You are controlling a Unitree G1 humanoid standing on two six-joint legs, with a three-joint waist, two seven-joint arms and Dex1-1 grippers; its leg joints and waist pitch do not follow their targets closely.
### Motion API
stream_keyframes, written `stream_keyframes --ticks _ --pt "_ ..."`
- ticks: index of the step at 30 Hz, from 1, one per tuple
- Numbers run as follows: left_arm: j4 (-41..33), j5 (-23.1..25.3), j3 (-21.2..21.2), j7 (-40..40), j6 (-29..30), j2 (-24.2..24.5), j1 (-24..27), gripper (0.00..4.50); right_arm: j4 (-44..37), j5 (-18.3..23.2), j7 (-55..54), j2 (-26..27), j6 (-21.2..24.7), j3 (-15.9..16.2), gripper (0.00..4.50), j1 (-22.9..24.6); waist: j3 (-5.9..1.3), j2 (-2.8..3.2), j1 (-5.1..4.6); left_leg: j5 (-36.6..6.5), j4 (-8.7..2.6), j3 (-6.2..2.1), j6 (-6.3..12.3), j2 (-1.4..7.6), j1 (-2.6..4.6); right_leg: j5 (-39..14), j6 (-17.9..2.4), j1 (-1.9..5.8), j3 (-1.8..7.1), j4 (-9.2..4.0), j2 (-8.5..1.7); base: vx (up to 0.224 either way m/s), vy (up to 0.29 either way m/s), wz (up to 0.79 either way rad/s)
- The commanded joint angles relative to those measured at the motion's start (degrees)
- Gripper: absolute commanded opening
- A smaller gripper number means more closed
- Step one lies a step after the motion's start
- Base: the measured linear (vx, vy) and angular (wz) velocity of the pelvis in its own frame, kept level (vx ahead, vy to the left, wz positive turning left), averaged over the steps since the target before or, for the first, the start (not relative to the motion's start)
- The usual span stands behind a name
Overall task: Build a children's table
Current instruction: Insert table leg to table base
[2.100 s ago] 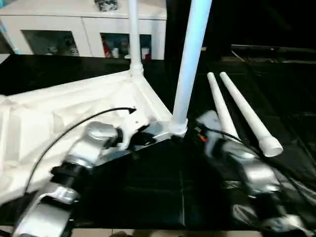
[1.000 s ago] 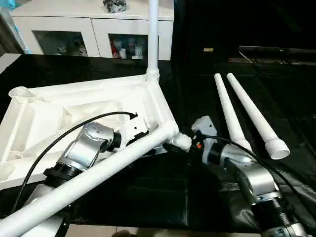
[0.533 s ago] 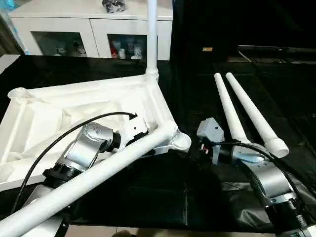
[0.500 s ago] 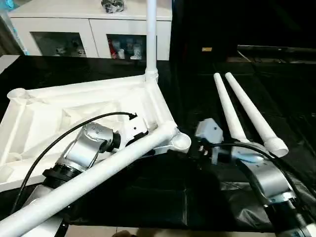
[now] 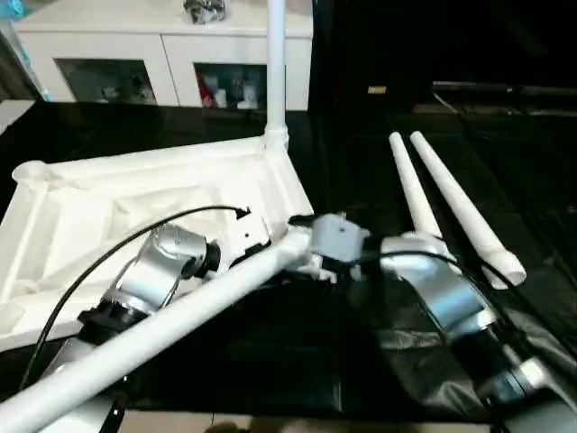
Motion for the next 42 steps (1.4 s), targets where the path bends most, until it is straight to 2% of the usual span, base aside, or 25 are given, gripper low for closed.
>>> stream_keyframes --ticks 1,6,7,9,15,22,27,32,35,36,37,38,39,41,42 --pt "-1.7 -0.6 -0.8 -1.0 -0.2 0.2 -0.1 0.0 2.2 -1.1 0.1 -0.1 -1.7 1.0 3.98 -1.5 -4.6 0.65 -0.26 -7.5 -3.46 -2.18 2.76 3.94 0.8 -6.6 -12.0 3.43 4.12 -3.77 -5.89 0.0 0.0 0.0" --pt "-1.6 -0.5 -1.0 -1.1 -0.4 0.4 -0.1 0.0 5.6 -3.0 2.7 -1.0 -6.5 2.8 3.55 -3.6 -4.55 0.58 -0.34 -7.6 -3.38 -2.11 3.18 3.83 0.7 -5.8 -12.5 3.58 4.12 -3.66 -5.84 0.0 0.0 0.0" --pt "-1.5 -0.5 -1.1 -1.2 -0.6 0.5 -0.1 0.0 6.6 -3.1 4.2 -1.3 -7.8 3.4 3.45 -4.2 -4.55 0.85 -0.36 -7.9 -3.33 -2.13 3.25 3.85 0.75 -6.0 -12.6 3.53 4.13 -3.69 -5.89 0.0 0.0 0.0" --pt "-1.4 -0.4 -1.3 -1.3 -0.7 0.6 -0.2 0.0 7.6 -3.0 6.1 -1.7 -9.0 4.0 3.25 -5.0 -4.63 0.71 -0.34 -7.6 -3.3 -2.12 3.45 3.86 0.73 -5.1 -12.7 3.62 4.14 -3.59 -5.8 0.0 0.0 0.0" --pt "-1.6 -0.4 -1.5 -1.6 -0.8 0.8 -0.1 0.0 9.6 -2.7 10.3 -2.3 -11.0 5.1 2.84 -6.4 -4.56 0.64 -0.37 -8.3 -3.3 -2.13 3.96 3.9 0.74 -6.0 -13.0 3.64 4.05 -3.68 -5.76 0.0 0.0 0.0" --pt "-1.7 -0.3 -1.7 -1.9 -1.0 1.0 0.0 0.0 12.5 -2.8 12.4 -1.7 -13.1 5.2 2.61 -7.7 -4.6 0.57 -0.35 -8.2 -3.25 -2.13 4.02 3.9 0.74 -6.3 -13.1 3.62 4.07 -3.68 -5.74 0.0 0.0 0.0" --pt "-1.5 -0.4 -1.7 -2.0 -1.5 1.3 0.0 0.0 13.2 -2.2 12.4 -1.1 -13.4 4.6 2.51 -7.8 -4.57 0.7 -0.41 -8.6 -3.32 -2.21 3.94 3.95 0.74 -6.6 -13.2 3.54 4.02 -3.64 -5.65 0.0 0.0 0.0" --pt "-0.4 -0.2 -1.5 -2.0 -2.4 1.4 -0.6 0.0 13.0 0.3 12.7 -0.8 -14.8 2.4 2.47 -7.1 -4.6 0.93 -0.42 -9.2 -3.34 -2.23 3.58 3.94 0.78 -6.9 -13.0 3.56 4.04 -3.71 -5.66 0.0 0.0 0.0" --pt "0.5 -0.2 -1.4 -1.9 -3.0 1.4 -1.0 0.0 12.6 2.4 12.9 -0.7 -15.6 0.5 2.47 -6.5 -4.73 0.89 -0.31 -8.5 -3.24 -2.2 3.99 3.88 0.69 -5.0 -13.4 3.63 4.05 -3.56 -5.66 0.0 0.0 0.0" --pt "1.1 -0.1 -1.2 -1.7 -3.3 1.3 -1.3 0.0 11.7 4.3 13.4 -0.7 -15.9 -0.8 2.47 -5.9 -4.69 1.16 -0.29 -8.9 -3.25 -2.2 4.0 3.92 0.74 -5.0 -13.5 3.56 4.01 -3.63 -5.63 0.0 0.0 0.0" --pt "1.3 -0.1 -1.2 -1.7 -3.4 1.3 -1.4 0.0 11.4 4.8 13.6 -0.6 -16.0 -1.1 2.47 -5.7 -4.68 1.09 -0.26 -9.2 -3.23 -2.14 4.07 3.89 0.78 -5.1 -13.4 3.56 4.01 -3.69 -5.61 0.0 0.0 0.0" --pt "1.7 -0.1 -1.0 -1.6 -3.6 1.3 -1.6 0.0 10.6 5.8 13.9 -0.8 -16.3 -1.7 2.47 -5.2 -4.71 1.27 -0.22 -9.6 -3.27 -2.23 4.01 3.9 0.78 -5.3 -13.5 3.66 3.98 -3.65 -5.64 0.0 0.0 0.0" --pt "1.9 -0.1 -1.0 -1.5 -3.8 1.3 -1.7 0.0 10.2 6.2 13.9 -0.9 -16.5 -2.0 2.47 -4.9 -4.67 1.11 -0.31 -10.0 -3.34 -2.28 3.99 3.95 0.75 -5.7 -13.4 3.69 3.95 -3.75 -5.66 0.0 0.0 0.0" --pt "2.6 -0.1 -0.8 -1.4 -4.4 1.3 -2.0 0.0 9.2 7.3 14.0 -1.0 -16.7 -2.7 2.47 -4.2 -4.55 1.38 -0.36 -10.7 -3.35 -2.26 3.9 3.82 0.73 -7.3 -13.0 3.65 3.88 -4.09 -5.59 0.0 0.0 0.0" --pt "2.9 -0.1 -0.7 -1.4 -4.7 1.3 -2.1 0.0 8.9 7.7 14.0 -1.1 -16.7 -3.0 2.47 -4.0 -4.58 1.19 -0.35 -11.0 -3.36 -2.29 3.68 3.86 0.76 -8.0 -12.7 3.71 3.92 -4.08 -5.67 0.0 0.0 0.0"
